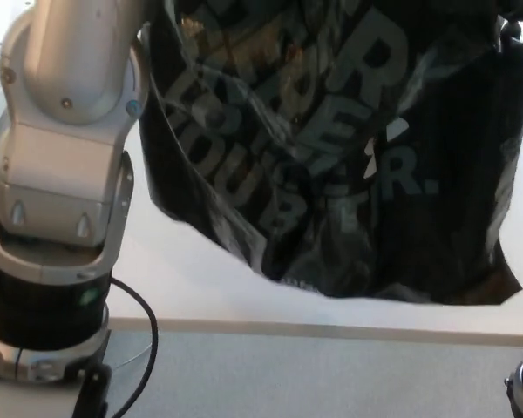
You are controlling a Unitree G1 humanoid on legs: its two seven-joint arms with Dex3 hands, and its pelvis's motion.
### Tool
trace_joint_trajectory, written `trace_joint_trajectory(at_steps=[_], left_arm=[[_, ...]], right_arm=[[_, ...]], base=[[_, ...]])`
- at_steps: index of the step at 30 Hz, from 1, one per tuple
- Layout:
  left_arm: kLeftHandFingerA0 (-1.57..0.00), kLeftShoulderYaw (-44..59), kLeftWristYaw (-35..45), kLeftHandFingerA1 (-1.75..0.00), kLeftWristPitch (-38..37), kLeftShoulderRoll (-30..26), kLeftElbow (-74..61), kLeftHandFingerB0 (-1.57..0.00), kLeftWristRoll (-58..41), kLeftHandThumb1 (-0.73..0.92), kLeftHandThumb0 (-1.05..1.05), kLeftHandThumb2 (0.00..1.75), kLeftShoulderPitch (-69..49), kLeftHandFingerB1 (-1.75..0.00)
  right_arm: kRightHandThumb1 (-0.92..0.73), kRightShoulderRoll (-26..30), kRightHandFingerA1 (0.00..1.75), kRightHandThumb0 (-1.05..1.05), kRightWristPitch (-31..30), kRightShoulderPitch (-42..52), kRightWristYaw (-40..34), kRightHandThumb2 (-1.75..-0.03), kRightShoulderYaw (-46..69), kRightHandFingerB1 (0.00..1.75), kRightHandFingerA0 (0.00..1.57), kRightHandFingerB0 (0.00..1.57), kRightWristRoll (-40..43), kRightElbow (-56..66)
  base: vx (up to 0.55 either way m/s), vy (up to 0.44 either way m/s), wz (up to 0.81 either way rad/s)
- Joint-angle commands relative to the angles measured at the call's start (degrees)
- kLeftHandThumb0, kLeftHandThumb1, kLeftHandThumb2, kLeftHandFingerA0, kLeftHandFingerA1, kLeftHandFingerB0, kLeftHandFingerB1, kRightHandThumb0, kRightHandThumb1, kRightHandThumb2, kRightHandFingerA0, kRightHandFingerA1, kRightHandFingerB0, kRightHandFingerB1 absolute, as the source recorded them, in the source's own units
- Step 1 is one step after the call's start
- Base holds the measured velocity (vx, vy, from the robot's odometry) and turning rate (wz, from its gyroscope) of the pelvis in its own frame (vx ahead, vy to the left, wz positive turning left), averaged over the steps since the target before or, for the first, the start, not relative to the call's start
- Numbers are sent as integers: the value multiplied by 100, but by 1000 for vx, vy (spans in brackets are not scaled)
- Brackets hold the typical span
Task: A plastic bag is kept infront of the robot in the middle of the desk and the robot uses both its hands to grab it from the top and lifts it up and then releases it.
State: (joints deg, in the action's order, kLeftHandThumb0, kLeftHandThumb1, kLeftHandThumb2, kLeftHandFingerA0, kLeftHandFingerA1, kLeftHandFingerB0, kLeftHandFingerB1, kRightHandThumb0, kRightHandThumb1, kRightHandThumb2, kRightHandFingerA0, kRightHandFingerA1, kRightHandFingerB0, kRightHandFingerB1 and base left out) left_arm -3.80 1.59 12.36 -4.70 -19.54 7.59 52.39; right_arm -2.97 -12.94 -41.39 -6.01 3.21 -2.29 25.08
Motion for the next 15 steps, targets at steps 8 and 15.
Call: trace_joint_trajectory(at_steps=[8, 15], left_arm=[[-104, 302, 398, -170, 106, -172, 434, -77, -410, 81, -42, 65, 62, -165], [-98, 407, 302, -175, 374, -394, 779, -71, -168, 82, -39, 64, 251, -167]], right_arm=[[-47, 177, 143, -34, 119, -706, -266, -84, 695, 131, 123, 100, 297, -1648], [-67, 468, 173, -31, 195, -1316, -372, -59, 851, 173, 94, 71, 174, -2846]], base=[[0, 0, 0], [0, 0, 0]])
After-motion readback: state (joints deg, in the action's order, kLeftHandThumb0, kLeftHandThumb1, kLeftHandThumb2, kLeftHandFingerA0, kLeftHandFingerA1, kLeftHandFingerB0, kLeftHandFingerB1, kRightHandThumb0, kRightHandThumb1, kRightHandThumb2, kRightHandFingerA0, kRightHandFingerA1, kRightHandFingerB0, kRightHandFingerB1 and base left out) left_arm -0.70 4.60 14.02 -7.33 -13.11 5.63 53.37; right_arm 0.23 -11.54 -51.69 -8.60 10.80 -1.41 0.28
